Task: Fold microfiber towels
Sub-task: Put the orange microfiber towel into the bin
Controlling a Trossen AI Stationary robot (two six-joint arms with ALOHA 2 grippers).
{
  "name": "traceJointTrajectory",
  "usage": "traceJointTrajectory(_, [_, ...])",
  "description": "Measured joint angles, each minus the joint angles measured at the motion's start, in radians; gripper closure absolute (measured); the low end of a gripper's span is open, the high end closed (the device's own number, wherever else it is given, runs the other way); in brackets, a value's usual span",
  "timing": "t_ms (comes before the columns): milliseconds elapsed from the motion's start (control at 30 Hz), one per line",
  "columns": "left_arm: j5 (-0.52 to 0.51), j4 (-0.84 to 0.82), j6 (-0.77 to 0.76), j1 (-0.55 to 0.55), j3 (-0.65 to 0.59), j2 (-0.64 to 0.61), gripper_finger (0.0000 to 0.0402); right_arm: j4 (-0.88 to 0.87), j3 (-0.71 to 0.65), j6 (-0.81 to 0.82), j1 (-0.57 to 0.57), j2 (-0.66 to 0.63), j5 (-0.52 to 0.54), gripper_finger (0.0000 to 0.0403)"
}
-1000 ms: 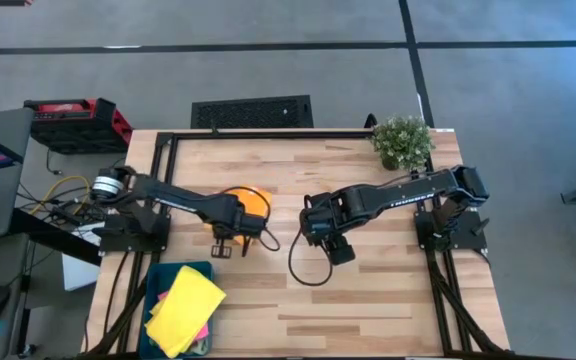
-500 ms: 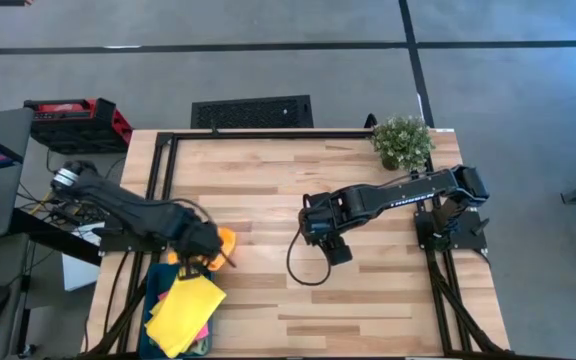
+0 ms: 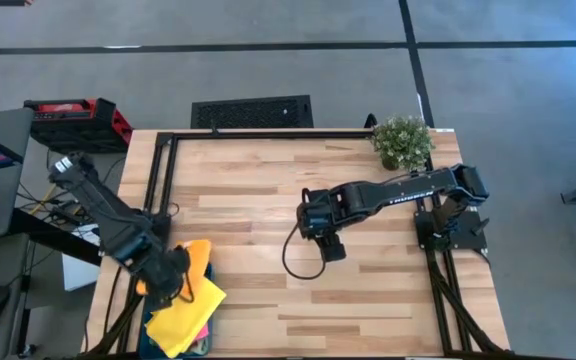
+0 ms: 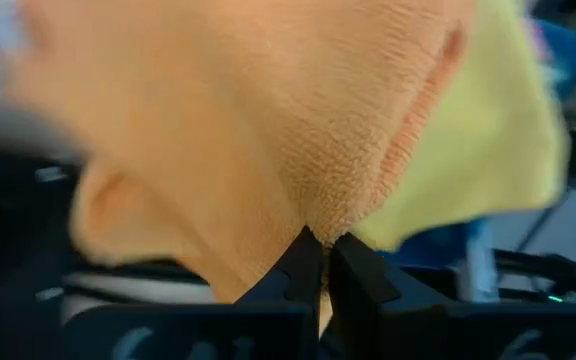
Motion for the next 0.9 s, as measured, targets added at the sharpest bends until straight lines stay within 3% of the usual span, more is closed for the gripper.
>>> traceJointTrajectory(233, [-0.053,0.234,-0.113,-0.146,0.0,0.005,0.0401,0.049,0.0,0.019,0.0,0.0,-0.007,0.0182])
traceJointTrajectory(433, [-0.067,0.319,-0.134,-0.23,0.0,0.074,0.0401,0.092,0.0,0.018,0.006,0.0,-0.109,0.0182])
traceJointTrajectory(733, [0.047,0.463,-0.12,-0.265,0.0,0.228,0.0401,0.111,0.0,0.027,0.007,0.0,-0.161,0.0182])
traceJointTrajectory(900, [0.054,0.449,-0.171,-0.262,0.0,0.26,0.0401,0.133,0.0,0.026,0.007,0.0,-0.161,0.0182])
